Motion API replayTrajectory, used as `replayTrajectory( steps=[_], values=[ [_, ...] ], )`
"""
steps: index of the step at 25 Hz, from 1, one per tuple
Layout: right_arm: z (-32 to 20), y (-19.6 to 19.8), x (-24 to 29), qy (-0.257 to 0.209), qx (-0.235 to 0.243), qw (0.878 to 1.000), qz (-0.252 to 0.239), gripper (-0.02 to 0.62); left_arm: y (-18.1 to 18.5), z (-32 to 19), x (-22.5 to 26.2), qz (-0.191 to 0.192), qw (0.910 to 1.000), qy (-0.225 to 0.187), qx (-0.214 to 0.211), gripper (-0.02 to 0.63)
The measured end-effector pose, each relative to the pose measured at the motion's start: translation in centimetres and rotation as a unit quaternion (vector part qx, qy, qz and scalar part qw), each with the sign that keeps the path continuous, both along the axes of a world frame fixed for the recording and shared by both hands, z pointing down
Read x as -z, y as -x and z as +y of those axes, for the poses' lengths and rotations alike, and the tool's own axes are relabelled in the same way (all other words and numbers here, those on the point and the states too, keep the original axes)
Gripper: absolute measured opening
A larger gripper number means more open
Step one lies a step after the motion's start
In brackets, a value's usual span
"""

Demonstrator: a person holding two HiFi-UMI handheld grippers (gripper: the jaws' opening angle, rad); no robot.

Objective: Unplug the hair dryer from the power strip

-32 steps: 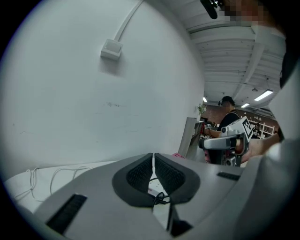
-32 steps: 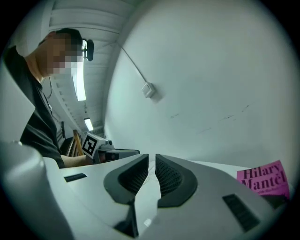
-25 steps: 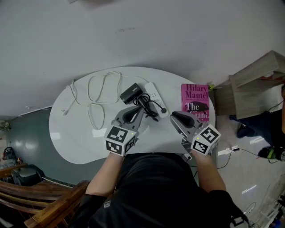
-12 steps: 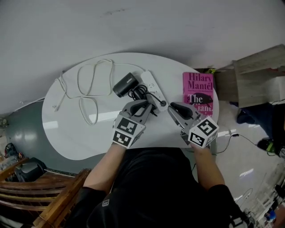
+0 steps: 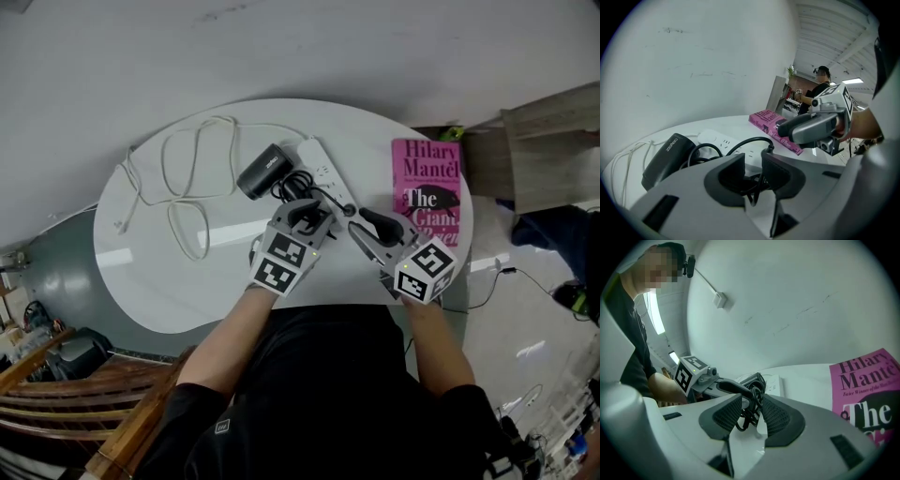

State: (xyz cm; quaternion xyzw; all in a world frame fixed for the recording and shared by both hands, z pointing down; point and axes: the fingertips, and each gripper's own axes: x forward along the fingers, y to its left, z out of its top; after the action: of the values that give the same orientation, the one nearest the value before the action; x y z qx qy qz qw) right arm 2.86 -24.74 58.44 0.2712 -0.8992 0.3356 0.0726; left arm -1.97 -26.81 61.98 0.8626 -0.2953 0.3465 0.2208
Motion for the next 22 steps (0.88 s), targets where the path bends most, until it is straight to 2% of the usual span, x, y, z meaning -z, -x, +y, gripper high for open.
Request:
replayTrajectory(
  steps=[2, 6, 10, 17, 22],
  values=[
    [0.1, 0.1, -0.7, -0.001, 0.0, 1.0, 0.018, 0.118, -0.4, 0.0, -0.4, -0.004, 0.9999, 0.002, -0.01, 0.123],
    [0.3, 1.1, -1.8, -0.039, 0.023, 0.995, 0.09, 0.12, -1.0, -0.1, -0.8, -0.016, 0.9994, -0.009, -0.029, 0.123],
    [0.1, 1.8, -2.2, -0.039, 0.019, 0.995, 0.088, 0.118, -1.4, -0.4, -1.3, -0.034, 0.998, -0.021, -0.05, 0.126],
    [-0.6, 1.3, -4.0, -0.014, -0.01, 0.992, 0.122, 0.106, -1.7, -0.8, -2.0, -0.028, 0.9977, -0.006, -0.062, 0.121],
    [-1.1, 1.6, -4.4, -0.047, 0.007, 0.986, 0.161, 0.099, -1.7, -0.9, -2.2, -0.036, 0.9971, -0.004, -0.067, 0.109]
  ],
)
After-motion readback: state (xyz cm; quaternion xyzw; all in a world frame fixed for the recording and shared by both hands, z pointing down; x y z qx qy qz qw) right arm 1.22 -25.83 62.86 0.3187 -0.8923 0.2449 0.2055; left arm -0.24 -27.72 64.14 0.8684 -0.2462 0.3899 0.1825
